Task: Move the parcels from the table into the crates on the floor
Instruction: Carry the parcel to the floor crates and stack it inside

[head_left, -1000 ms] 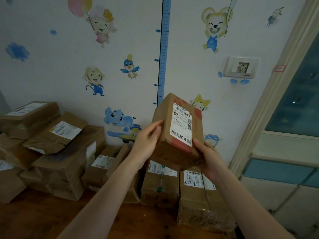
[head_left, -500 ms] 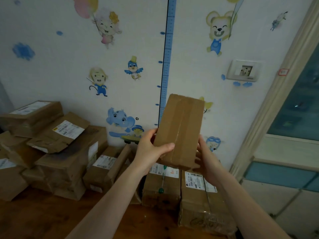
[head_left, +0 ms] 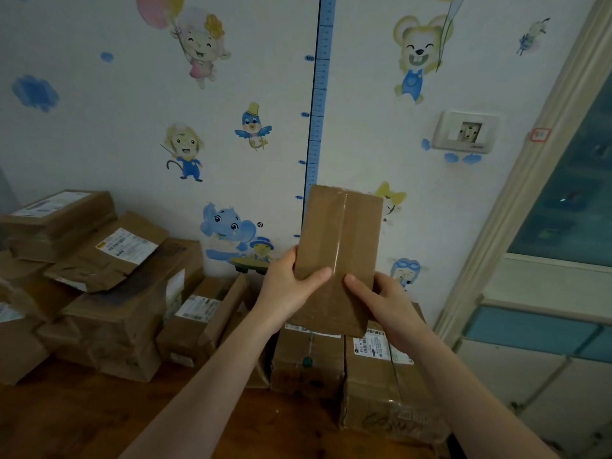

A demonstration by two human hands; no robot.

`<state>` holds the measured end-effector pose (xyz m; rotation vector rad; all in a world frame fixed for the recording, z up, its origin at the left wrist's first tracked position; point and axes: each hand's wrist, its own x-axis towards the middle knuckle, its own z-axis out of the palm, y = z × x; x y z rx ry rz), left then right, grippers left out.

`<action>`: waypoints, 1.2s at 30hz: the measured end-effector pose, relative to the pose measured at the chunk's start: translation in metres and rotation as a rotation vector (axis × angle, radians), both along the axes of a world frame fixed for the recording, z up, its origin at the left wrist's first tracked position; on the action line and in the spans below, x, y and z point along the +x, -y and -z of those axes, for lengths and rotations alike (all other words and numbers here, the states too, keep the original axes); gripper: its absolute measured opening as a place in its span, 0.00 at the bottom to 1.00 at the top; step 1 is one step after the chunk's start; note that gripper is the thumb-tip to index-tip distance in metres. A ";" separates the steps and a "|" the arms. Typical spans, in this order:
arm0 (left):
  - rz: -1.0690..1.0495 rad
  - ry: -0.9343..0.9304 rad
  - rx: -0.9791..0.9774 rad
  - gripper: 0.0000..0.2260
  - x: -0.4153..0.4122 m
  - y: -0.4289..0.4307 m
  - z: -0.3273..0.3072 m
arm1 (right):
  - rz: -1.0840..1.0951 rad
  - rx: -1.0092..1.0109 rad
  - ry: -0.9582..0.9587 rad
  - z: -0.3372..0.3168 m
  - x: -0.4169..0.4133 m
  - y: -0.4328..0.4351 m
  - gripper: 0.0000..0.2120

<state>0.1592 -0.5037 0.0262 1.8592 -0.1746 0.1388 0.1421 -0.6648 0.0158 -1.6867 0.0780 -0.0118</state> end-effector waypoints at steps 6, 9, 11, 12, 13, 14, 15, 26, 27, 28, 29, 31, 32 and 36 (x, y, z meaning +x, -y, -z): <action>-0.068 0.073 0.019 0.18 0.000 -0.002 0.005 | 0.018 -0.115 0.083 0.002 0.001 -0.008 0.15; -0.061 0.056 0.021 0.22 0.000 -0.006 0.001 | 0.009 -0.077 0.107 -0.001 -0.001 -0.007 0.17; -0.054 0.033 0.000 0.20 -0.001 -0.008 -0.004 | -0.009 -0.051 0.132 -0.003 0.001 -0.005 0.20; -0.043 0.044 0.006 0.17 -0.001 -0.008 -0.006 | -0.008 -0.050 0.137 -0.004 0.002 -0.005 0.20; -0.036 0.068 0.026 0.15 -0.001 -0.007 -0.007 | 0.004 -0.048 0.145 -0.003 0.002 -0.006 0.18; -0.030 0.091 0.045 0.14 -0.001 -0.006 -0.008 | 0.022 -0.051 0.158 -0.003 0.002 -0.006 0.17; -0.026 0.090 0.051 0.14 0.000 -0.006 -0.008 | 0.040 -0.052 0.171 -0.002 0.003 -0.006 0.16; 0.048 0.008 0.009 0.21 0.004 0.000 -0.003 | 0.177 -0.145 0.180 -0.011 0.009 0.005 0.21; 0.066 0.018 0.011 0.22 0.003 0.000 -0.004 | 0.170 -0.141 0.193 -0.012 0.007 0.005 0.22; 0.072 0.031 0.019 0.22 0.002 0.001 -0.006 | 0.149 -0.132 0.207 -0.013 0.006 0.005 0.24; 0.066 0.049 0.037 0.21 0.004 0.001 -0.006 | 0.121 -0.118 0.221 -0.014 0.005 0.005 0.26; 0.053 0.078 0.095 0.24 0.006 0.001 -0.003 | 0.090 -0.097 0.235 -0.015 0.004 0.004 0.24; 0.056 0.089 0.120 0.24 0.006 0.002 -0.003 | 0.092 -0.098 0.246 -0.015 0.003 0.004 0.22; 0.086 0.095 0.106 0.23 0.006 0.001 -0.004 | 0.103 -0.061 0.223 -0.016 0.002 0.005 0.24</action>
